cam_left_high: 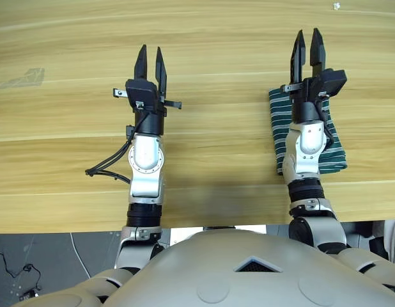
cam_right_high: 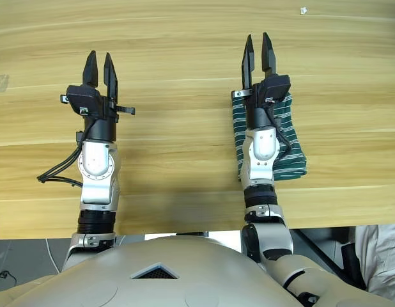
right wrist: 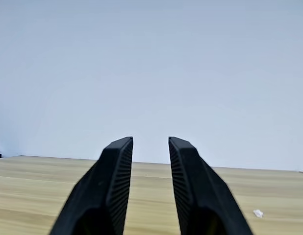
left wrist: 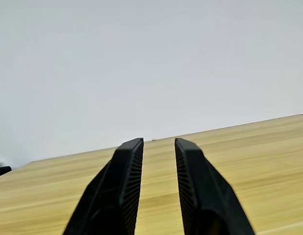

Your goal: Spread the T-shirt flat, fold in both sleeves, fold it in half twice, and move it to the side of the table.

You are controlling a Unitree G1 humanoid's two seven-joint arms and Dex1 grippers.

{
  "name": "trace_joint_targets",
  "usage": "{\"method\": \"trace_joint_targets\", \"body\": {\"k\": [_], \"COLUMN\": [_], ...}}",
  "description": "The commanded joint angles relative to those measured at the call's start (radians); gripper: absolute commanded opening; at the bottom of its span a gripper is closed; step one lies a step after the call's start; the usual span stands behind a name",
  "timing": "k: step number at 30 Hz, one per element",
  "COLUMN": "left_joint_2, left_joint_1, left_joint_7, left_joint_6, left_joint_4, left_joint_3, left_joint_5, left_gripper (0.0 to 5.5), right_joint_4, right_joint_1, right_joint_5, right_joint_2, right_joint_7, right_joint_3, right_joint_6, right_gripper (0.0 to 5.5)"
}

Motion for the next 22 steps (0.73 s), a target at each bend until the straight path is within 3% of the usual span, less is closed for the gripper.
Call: {"method": "trace_joint_targets", "body": {"k": [1,6,22], "left_joint_2": [0.001,-0.002,-0.002], "left_joint_1": [0.010,-0.008,-0.023], "left_joint_7": [0.014,0.026,0.017], "left_joint_6": [-0.045,-0.069,-0.061], "left_joint_4": [0.011,0.031,0.061], "left_joint_3": [0.007,0.030,0.039], "left_joint_5": [0.005,-0.008,-0.020], "left_gripper": [1.59,2.34,2.34], "right_joint_4": [0.022,0.049,0.075], "right_joint_1": [0.010,0.005,-0.009], "right_joint_5": [0.000,-0.005,-0.025], "right_joint_2": [0.010,0.010,0.010], "right_joint_7": [0.033,0.032,0.009], "right_joint_3": [0.026,0.019,0.006], "right_joint_6": [-0.016,-0.038,-0.057], "right_gripper": [1.38,2.12,2.12]}}
